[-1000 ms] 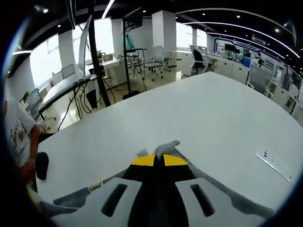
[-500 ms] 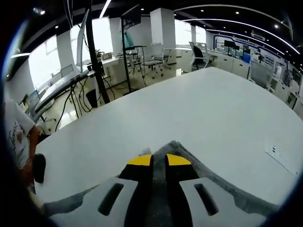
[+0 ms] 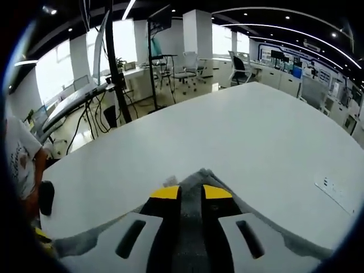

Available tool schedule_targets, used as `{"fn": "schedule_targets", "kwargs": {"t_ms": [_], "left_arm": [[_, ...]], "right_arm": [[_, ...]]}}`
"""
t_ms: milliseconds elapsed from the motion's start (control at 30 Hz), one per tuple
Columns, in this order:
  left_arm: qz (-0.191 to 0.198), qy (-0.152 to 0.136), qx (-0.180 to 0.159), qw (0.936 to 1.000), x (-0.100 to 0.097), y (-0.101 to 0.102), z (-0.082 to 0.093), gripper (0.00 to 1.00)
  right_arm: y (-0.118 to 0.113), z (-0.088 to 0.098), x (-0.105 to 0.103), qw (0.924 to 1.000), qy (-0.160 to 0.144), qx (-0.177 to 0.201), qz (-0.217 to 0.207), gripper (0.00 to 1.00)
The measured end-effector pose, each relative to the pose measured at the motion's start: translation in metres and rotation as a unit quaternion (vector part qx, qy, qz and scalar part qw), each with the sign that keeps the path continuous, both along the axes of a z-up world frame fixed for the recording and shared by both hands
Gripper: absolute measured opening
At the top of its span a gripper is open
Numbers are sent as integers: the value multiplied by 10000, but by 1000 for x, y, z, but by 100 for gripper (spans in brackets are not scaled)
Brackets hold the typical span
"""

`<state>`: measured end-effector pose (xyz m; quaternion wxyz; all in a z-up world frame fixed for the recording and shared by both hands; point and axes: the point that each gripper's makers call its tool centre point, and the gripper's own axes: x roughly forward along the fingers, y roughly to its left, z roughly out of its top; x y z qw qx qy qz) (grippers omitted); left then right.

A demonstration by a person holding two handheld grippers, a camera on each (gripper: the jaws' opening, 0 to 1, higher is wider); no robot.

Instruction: Fold the towel on the table until its edges align and the towel forms a compact rectangular stack.

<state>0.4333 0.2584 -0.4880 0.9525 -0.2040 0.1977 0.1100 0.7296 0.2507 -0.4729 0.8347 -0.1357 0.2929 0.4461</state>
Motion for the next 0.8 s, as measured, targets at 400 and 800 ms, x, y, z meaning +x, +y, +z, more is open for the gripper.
{"fn": "schedule_targets", "kwargs": {"t_ms": [400,800], "left_arm": [[-99,-15,199,9998,5,-3,6,38],[-704,40,580,9958,18,-29,21,44]], "right_arm": [[-12,3,-6,10000,17,-46,40,20],[-46,-1,-15,9993,-54,-320,178,21]]}}
